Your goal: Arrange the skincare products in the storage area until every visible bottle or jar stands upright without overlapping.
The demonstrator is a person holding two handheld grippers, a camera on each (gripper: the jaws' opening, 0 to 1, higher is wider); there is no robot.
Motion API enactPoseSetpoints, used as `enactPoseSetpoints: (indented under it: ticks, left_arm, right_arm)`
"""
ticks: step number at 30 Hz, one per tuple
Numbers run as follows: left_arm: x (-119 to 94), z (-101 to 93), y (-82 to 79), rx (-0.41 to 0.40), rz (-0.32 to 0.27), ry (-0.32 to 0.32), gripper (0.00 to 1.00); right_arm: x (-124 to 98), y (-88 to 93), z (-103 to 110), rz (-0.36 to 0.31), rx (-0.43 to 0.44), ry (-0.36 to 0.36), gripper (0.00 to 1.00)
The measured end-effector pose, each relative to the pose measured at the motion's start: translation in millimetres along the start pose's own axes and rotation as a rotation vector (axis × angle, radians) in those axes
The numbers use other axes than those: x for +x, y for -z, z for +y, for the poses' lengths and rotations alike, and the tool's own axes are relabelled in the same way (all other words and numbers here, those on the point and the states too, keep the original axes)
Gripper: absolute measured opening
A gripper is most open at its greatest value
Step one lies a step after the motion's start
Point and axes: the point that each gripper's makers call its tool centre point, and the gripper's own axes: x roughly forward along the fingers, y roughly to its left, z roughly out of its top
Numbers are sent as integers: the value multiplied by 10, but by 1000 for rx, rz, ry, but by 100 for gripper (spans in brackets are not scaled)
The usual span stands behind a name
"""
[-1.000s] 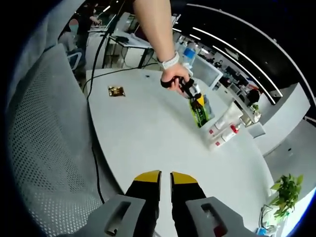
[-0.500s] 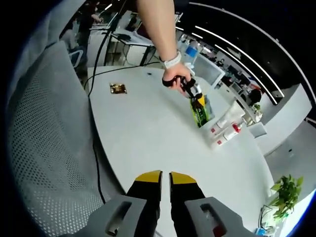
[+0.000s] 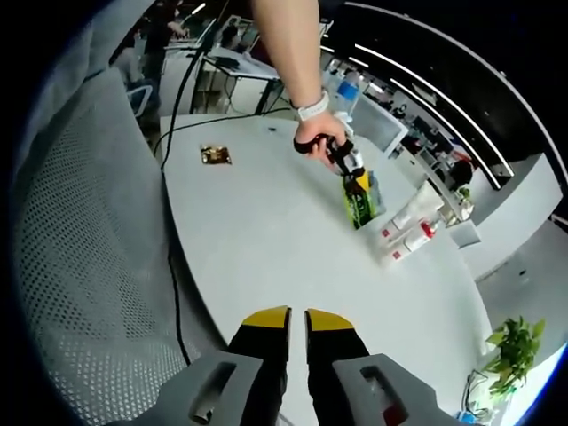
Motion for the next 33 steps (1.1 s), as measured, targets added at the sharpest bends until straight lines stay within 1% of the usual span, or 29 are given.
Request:
enactPoseSetpoints:
  ticks: [18, 24, 31, 33]
  left_arm:
    - [27, 73, -7, -2, 6, -7, 0]
    - [58, 78, 22, -4, 13, -3, 0]
    - [83, 114, 107, 8, 39, -20, 0]
    - [93, 125, 120, -3, 41, -26, 0]
  right_arm:
    - [14, 23, 23, 13, -3, -10, 0]
    - [16, 23, 26, 13, -1, -11, 0]
    - [21, 28, 35, 17, -3, -16, 0]
    - [22, 31, 42, 19, -4, -19, 0]
